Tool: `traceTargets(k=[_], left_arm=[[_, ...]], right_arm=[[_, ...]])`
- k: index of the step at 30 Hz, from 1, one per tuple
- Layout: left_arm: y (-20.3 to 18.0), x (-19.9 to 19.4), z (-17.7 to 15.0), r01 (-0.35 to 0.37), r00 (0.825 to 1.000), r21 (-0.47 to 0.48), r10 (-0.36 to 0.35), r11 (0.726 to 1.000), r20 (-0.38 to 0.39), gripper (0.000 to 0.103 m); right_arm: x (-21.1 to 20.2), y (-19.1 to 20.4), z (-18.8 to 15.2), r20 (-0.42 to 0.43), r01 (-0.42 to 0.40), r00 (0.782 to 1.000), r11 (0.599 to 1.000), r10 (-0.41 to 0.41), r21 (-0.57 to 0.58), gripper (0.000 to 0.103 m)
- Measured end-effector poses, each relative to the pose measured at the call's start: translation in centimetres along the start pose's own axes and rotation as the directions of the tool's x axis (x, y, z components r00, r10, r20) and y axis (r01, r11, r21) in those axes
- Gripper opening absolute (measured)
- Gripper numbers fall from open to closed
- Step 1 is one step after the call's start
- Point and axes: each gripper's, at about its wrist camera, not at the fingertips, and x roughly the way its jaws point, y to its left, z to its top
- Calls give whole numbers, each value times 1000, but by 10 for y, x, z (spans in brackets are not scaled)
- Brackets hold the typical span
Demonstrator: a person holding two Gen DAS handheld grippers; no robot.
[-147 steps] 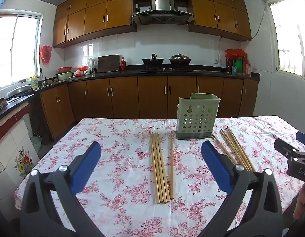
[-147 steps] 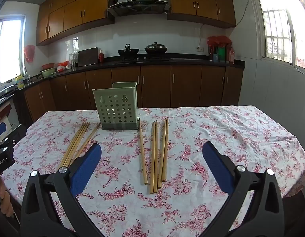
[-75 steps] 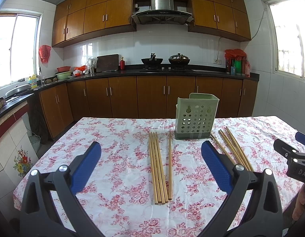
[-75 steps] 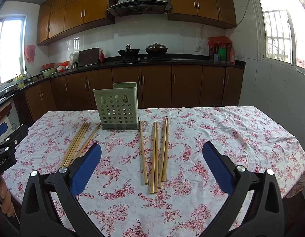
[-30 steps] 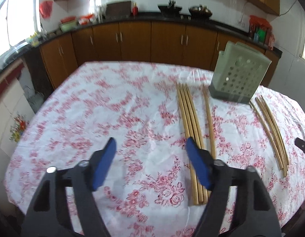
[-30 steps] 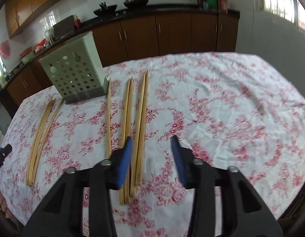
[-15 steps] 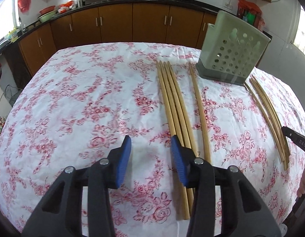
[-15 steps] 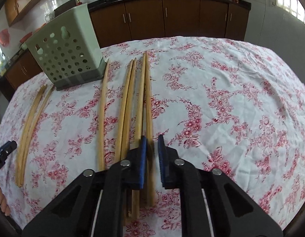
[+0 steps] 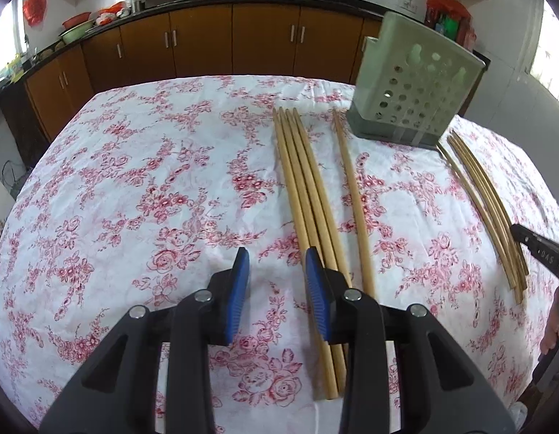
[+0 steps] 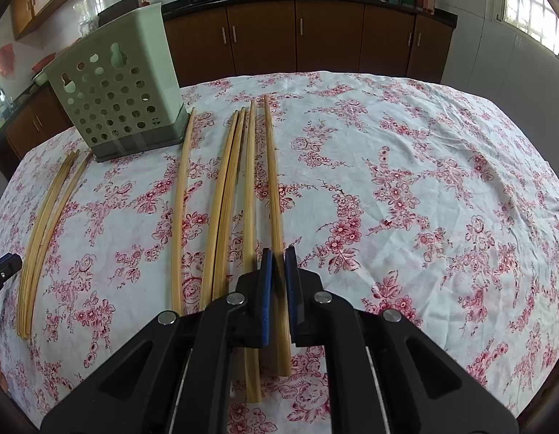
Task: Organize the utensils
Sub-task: 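Grasp a bamboo chopstick with the left tool while the right tool grasps another chopstick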
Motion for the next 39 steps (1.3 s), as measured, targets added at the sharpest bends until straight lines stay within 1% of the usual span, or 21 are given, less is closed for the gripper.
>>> traceTargets(k=[2,5,7,10,12,13,16,19,24,27,31,36,39], left_arm=[[-4,1,-1,1,1000,15,-1,1000,-3,33],[-8,2,-1,-18,1000,37,19,999,-11,31],[-10,5,-2,-31,999,49,32,998,-37,28],[-11,6,-4,-44,999,64,46,997,-29,27],[-8,7,-2,-49,998,52,51,997,-28,23],[-6,8,-1,-55,998,47,57,997,-26,19],[3,13,6,-73,997,26,73,997,-19,10],[16,18,15,-78,997,1,78,997,-11,10],[26,23,23,-70,997,-3,70,998,7,10],[25,22,20,-64,998,8,63,998,26,10],[26,17,15,-49,999,7,49,999,22,10],[25,11,9,-64,998,23,63,998,19,11],[24,11,9,-74,997,36,74,997,21,9]], right_arm=[[0,-1,0,-1,-1,1000,1000,1,-2,8],[-1,-1,-1,-2,-1,1000,1000,1,-4,8],[-1,-1,-1,-3,-3,1000,1000,3,-5,9],[-2,0,-4,4,-2,1000,1000,2,-17,9],[-2,2,-5,12,4,1000,999,-4,-33,9],[-2,2,-5,15,5,1000,999,-4,-43,8],[1,-2,-1,20,6,1000,999,-5,-36,8],[4,-9,4,29,30,999,999,-29,-19,8],[9,-23,10,42,59,997,998,-59,7,8],[10,-24,10,52,62,997,998,-62,1,8],[10,-23,10,47,62,997,998,-62,-2,8],[1,-22,0,45,56,997,998,-57,4,8],[1,-20,-1,50,53,997,999,-53,-5,8]])
